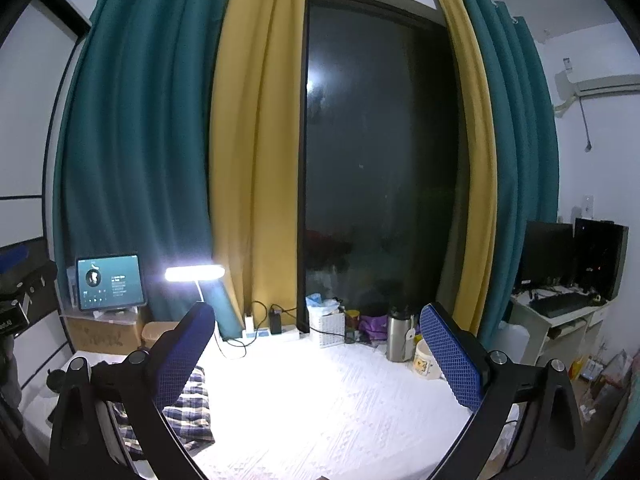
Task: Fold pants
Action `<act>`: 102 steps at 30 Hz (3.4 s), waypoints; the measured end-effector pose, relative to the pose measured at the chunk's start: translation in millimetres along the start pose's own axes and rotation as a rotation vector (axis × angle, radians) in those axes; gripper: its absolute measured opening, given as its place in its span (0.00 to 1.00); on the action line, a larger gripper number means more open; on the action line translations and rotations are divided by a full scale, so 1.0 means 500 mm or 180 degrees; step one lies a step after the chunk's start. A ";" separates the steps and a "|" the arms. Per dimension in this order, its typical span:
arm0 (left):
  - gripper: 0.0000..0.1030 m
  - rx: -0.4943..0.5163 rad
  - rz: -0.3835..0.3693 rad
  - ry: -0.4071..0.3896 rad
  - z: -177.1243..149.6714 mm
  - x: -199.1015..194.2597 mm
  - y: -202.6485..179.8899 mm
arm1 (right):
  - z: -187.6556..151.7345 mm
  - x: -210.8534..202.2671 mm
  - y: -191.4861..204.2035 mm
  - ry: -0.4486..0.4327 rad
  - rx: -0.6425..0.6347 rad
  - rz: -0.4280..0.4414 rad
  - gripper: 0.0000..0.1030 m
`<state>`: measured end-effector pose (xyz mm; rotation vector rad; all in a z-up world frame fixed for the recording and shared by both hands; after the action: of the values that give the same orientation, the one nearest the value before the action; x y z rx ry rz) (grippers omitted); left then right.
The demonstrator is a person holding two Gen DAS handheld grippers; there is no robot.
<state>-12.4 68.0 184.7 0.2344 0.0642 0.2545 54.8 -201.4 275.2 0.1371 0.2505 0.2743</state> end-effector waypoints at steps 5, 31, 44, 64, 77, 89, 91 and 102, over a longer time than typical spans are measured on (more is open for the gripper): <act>0.99 -0.0030 0.0004 -0.0024 0.003 -0.006 0.005 | 0.012 -0.015 0.001 -0.0043 -0.0016 -0.0010 1.00; 0.99 -0.0245 0.0328 -0.0009 0.016 -0.029 0.088 | 0.088 -0.055 0.019 -0.0287 -0.0040 -0.0003 1.00; 0.99 -0.0240 0.0334 0.0002 0.010 -0.024 0.092 | 0.087 -0.052 0.012 -0.0267 -0.0018 -0.0021 1.00; 0.99 -0.0237 0.0323 -0.0010 0.005 -0.029 0.087 | 0.078 -0.055 0.024 -0.0252 -0.0057 0.0019 1.00; 0.99 -0.0228 0.0300 -0.0023 0.004 -0.034 0.083 | 0.079 -0.060 0.026 -0.0286 -0.0039 -0.0003 1.00; 0.99 -0.0229 0.0305 -0.0020 0.005 -0.034 0.083 | 0.079 -0.059 0.026 -0.0286 -0.0038 -0.0009 1.00; 0.99 -0.0230 0.0299 -0.0019 0.005 -0.034 0.081 | 0.078 -0.057 0.026 -0.0283 -0.0036 -0.0011 1.00; 0.99 -0.0230 0.0301 -0.0010 0.002 -0.035 0.084 | 0.068 -0.054 0.017 -0.0260 -0.0004 -0.0034 1.00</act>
<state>-39.5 102.5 196.4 0.1660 0.0407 0.3498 36.3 -204.5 315.3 0.1454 0.1698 0.2576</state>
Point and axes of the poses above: each gripper's, at about its wrist camera, not at the fingertips, and x roughly the way its jaws point, y to its left, z to its top, the point moved 9 cm from there along x, roughly the way its jaws point, and after that the axes turned 9 degrees about x, right-handed, at the moved point
